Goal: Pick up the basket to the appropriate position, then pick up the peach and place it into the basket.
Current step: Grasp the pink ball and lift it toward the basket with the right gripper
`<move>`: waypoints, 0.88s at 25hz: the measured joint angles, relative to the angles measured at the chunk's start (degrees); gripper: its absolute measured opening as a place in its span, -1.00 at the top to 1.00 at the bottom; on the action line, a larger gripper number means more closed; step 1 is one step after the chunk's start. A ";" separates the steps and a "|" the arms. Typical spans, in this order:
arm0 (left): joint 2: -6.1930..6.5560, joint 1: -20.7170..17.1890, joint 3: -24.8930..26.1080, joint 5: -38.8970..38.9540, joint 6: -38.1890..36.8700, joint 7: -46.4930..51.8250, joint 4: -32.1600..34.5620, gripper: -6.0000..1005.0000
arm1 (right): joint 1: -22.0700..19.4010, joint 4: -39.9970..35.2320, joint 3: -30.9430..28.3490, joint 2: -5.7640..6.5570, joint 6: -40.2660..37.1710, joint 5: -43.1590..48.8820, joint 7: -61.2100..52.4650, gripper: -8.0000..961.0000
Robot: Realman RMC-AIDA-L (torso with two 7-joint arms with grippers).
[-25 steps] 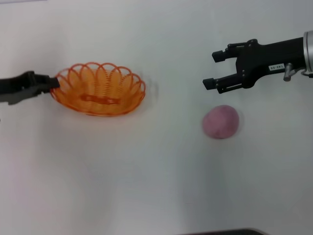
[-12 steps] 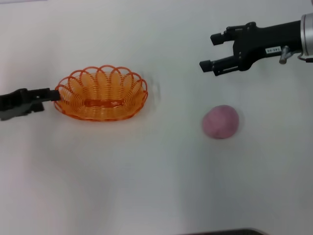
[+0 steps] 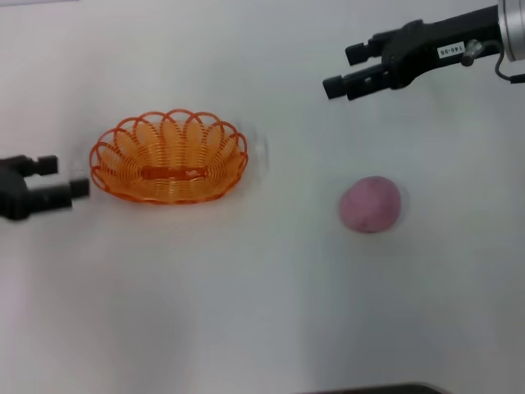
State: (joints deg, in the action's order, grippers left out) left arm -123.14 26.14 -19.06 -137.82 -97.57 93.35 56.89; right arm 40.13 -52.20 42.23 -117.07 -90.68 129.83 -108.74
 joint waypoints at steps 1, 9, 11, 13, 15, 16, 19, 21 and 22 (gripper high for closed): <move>-0.01 -0.45 -0.03 0.12 -2.08 -3.62 0.01 -0.53 | 0.23 -0.79 0.46 0.06 -1.02 0.73 -1.11 -0.84; -0.56 -2.33 -2.26 -1.34 -8.86 -12.97 -0.69 -0.52 | 5.74 -5.17 4.43 -1.07 -11.77 19.06 -7.61 -0.84; -0.63 -2.63 -2.75 -1.53 -8.99 -13.12 -0.74 -0.52 | 6.61 -4.95 7.05 -1.65 -11.62 22.50 -9.13 -0.84; -0.65 -2.88 -2.55 -1.51 -8.94 -13.68 -1.15 -0.52 | 6.95 -4.49 10.28 -2.16 -10.66 24.08 -10.56 -0.85; -0.66 -3.17 -2.25 -1.45 -8.80 -14.34 -1.74 -0.52 | 6.95 -3.84 12.98 -2.43 -9.42 24.31 -11.76 -0.85; -0.67 -3.29 -2.22 -1.45 -8.69 -14.51 -1.93 -0.52 | 6.91 -3.15 14.53 -2.49 -8.37 24.31 -12.52 -0.82; -0.73 -3.48 -2.31 -1.57 -8.35 -14.72 -2.48 -0.52 | 6.90 -0.70 18.53 -2.60 -5.67 24.21 -13.76 -0.73; -0.77 -3.62 -2.29 -1.57 -8.21 -14.77 -2.69 -0.52 | 6.98 0.79 20.73 -2.72 -4.69 24.06 -13.86 -0.68; -0.77 -3.71 -2.24 -1.57 -8.10 -14.80 -2.73 -0.52 | 7.02 1.19 21.53 -2.78 -4.38 23.96 -13.85 -0.65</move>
State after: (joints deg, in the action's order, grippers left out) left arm -123.91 22.43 -21.31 -139.39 -105.66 78.55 54.15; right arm 47.15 -51.01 63.77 -119.85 -95.05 153.80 -122.59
